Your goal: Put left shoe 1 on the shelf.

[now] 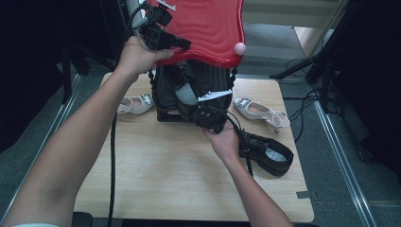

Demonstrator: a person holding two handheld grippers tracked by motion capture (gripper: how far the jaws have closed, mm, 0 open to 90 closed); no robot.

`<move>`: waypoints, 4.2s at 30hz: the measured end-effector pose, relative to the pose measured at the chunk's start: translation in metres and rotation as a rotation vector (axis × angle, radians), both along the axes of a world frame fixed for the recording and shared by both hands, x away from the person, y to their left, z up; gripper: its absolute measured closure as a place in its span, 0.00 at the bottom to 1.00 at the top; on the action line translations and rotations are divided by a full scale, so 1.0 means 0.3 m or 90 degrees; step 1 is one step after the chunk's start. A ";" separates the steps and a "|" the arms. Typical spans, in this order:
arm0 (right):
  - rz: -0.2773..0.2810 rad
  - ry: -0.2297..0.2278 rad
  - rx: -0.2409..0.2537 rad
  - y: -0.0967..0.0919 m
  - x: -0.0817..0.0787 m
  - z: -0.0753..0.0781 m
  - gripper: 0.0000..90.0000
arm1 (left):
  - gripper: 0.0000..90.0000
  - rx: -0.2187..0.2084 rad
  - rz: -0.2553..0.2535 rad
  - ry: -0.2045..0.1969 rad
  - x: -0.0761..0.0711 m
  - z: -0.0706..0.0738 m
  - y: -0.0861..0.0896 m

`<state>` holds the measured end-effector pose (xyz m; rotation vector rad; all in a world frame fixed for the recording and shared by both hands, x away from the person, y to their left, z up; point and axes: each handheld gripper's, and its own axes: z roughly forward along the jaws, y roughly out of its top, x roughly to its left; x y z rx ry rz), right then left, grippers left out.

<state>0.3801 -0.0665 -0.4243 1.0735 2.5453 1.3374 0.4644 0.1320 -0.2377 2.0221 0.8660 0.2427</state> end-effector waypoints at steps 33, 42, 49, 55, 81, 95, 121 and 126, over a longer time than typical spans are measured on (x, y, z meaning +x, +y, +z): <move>-0.024 -0.001 0.006 0.199 0.167 0.043 1.00 | 1.00 0.004 0.001 -0.001 0.002 0.002 -0.003; -0.012 0.031 0.045 0.223 0.170 0.020 1.00 | 1.00 -0.006 0.000 0.001 0.004 -0.001 0.000; 0.024 0.015 0.035 0.189 0.106 0.031 1.00 | 0.96 -0.013 0.010 0.011 0.001 0.009 0.015; 0.021 0.045 0.059 0.108 0.073 0.007 0.86 | 0.87 -0.030 -0.026 0.016 -0.058 0.050 0.030; 0.027 0.048 0.051 -0.122 -0.061 0.005 0.60 | 0.51 -0.049 -0.055 0.057 -0.277 -0.220 0.156; 0.055 0.023 0.013 -0.233 -0.142 -0.026 0.60 | 0.49 -0.054 -0.054 0.076 -0.358 -0.413 0.172; 0.069 0.030 -0.016 -0.420 -0.238 -0.088 0.61 | 0.49 -0.051 -0.073 0.143 -0.528 -0.734 0.132; 0.047 0.034 -0.020 -0.467 -0.240 -0.087 0.62 | 0.49 -0.049 -0.085 0.140 -0.534 -0.740 0.117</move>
